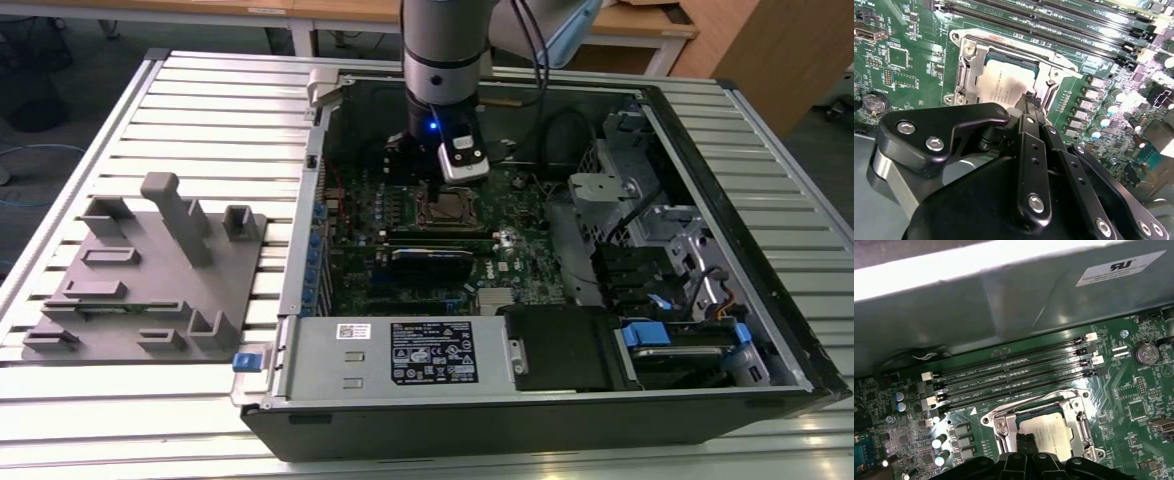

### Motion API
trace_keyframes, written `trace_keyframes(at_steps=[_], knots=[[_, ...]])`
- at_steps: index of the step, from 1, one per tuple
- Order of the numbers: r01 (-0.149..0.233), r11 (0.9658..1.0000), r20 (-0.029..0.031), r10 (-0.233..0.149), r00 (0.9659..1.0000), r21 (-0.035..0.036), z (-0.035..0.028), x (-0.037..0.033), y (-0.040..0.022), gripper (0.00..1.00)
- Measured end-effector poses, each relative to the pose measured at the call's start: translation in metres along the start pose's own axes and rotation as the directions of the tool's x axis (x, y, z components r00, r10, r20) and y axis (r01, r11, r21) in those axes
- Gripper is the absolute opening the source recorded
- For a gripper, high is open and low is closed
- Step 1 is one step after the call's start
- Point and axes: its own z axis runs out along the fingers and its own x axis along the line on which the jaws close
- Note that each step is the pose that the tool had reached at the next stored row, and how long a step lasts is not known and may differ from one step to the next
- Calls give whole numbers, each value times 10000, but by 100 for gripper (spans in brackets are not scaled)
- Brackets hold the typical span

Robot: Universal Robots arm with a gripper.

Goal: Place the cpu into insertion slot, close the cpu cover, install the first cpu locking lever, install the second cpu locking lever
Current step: 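Install the first cpu locking lever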

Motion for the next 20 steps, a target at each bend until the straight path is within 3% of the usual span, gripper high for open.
trace_keyframes(at_steps=[9, 12, 16, 20], knots=[[2, 10000, 0, -2, 10000, -1, 13, -164, 43, 11], [295, 9996, -19, -295, 9996, -9, 19, -168, 44, 11], [950, 9955, -59, -950, 9955, -34, 27, -168, 43, 11], [993, 9951, -61, -993, 9950, -35, 27, -168, 44, 11]])
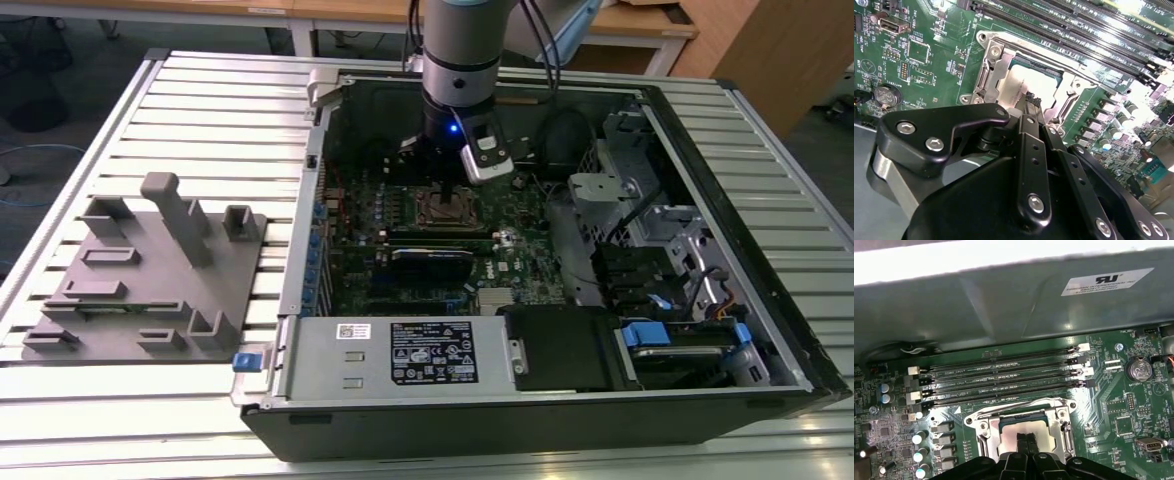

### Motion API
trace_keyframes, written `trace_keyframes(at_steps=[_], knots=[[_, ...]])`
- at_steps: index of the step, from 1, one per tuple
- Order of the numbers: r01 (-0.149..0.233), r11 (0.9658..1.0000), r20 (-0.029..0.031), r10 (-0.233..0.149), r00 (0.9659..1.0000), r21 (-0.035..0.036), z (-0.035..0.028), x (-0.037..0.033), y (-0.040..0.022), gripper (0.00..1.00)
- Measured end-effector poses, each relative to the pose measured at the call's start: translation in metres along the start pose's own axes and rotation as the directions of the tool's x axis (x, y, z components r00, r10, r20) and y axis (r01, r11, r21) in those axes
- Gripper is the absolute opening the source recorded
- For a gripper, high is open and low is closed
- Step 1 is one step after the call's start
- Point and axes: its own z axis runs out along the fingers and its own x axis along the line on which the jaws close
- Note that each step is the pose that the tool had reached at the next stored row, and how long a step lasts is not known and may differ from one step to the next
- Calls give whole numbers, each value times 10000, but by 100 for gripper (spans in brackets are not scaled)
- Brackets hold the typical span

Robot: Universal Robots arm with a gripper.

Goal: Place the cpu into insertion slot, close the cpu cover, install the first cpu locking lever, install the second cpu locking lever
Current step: 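Install the second cpu locking lever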

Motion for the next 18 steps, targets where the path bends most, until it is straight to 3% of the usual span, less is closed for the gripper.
trace_keyframes(at_steps=[18], knots=[[15, 10000, -1, -15, 10000, 1, -39, -1, 3, 11]])
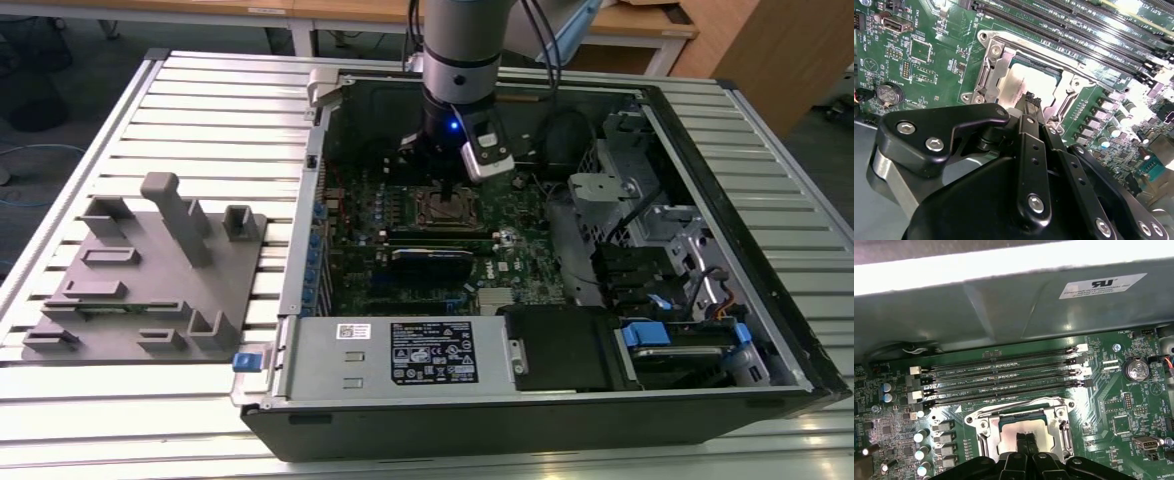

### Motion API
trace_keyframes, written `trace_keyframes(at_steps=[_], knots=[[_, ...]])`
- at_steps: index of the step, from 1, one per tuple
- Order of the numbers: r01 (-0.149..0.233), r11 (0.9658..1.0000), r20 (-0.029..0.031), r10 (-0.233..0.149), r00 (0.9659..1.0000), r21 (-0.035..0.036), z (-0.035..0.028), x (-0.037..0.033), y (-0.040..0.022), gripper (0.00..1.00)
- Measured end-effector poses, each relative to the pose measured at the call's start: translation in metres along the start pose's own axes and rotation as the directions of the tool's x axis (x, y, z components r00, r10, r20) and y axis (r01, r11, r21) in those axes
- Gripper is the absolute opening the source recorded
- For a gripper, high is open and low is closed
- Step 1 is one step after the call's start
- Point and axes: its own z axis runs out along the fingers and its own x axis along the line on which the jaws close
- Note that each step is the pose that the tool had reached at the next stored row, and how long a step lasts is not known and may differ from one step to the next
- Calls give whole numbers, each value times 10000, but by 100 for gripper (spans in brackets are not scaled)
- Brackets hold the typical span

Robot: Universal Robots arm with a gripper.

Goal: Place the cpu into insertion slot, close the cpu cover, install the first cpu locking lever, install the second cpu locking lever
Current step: 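Install the second cpu locking lever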

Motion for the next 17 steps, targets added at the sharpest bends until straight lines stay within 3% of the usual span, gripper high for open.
trace_keyframes(at_steps=[5, 17], knots=[[0, 10000, 0, 0, 10000, 2, -20, -1, 1, 11], [0, 10000, 0, 0, 10000, 0, -150, -5, 9, 11]])
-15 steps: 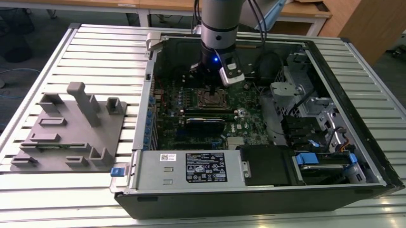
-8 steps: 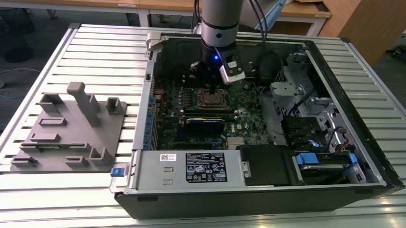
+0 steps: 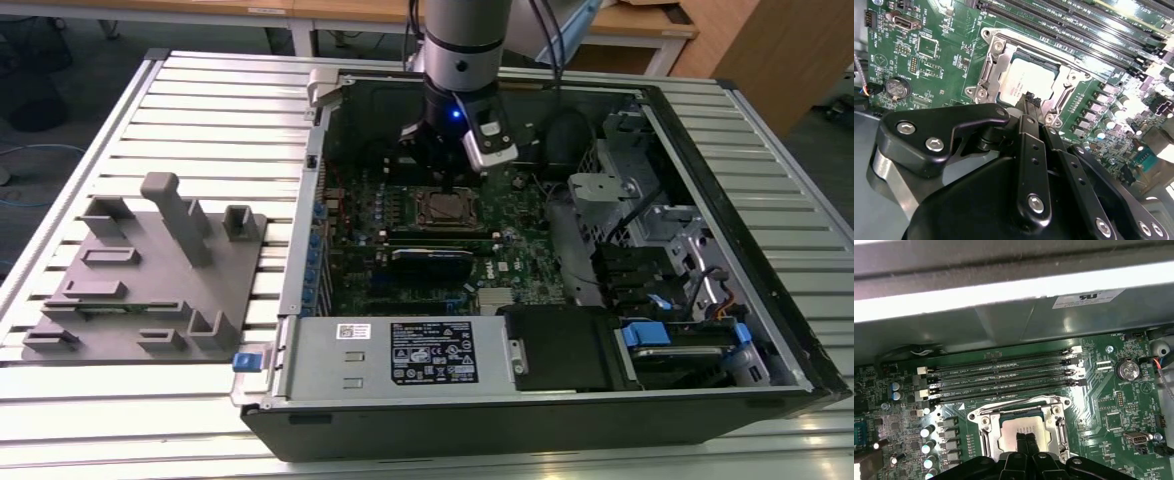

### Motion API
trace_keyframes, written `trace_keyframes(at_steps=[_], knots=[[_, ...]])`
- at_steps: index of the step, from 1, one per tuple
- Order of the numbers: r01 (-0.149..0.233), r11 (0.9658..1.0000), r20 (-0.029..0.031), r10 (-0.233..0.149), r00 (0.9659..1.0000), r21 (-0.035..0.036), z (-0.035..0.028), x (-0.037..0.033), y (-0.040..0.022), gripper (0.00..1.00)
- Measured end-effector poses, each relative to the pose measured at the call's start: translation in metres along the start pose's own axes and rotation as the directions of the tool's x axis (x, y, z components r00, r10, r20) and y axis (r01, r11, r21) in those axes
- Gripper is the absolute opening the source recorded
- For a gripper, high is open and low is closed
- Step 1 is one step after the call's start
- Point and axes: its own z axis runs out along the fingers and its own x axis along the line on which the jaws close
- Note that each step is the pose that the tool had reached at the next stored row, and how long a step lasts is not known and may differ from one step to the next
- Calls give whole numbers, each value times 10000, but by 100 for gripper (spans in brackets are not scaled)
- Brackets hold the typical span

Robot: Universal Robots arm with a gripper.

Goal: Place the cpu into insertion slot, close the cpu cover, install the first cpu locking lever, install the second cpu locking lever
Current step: 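Install the second cpu locking lever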

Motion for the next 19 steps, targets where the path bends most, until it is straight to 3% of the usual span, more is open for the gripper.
trace_keyframes(at_steps=[3, 9, 19], knots=[[1, 10000, 0, -1, 10000, -1, -36, -1, 2, 11], [3, 10000, -1, -3, 10000, 2, -41, -3, -4, 11], [1, 10000, 0, -1, 10000, 0, -45, -17, -96, 11]])
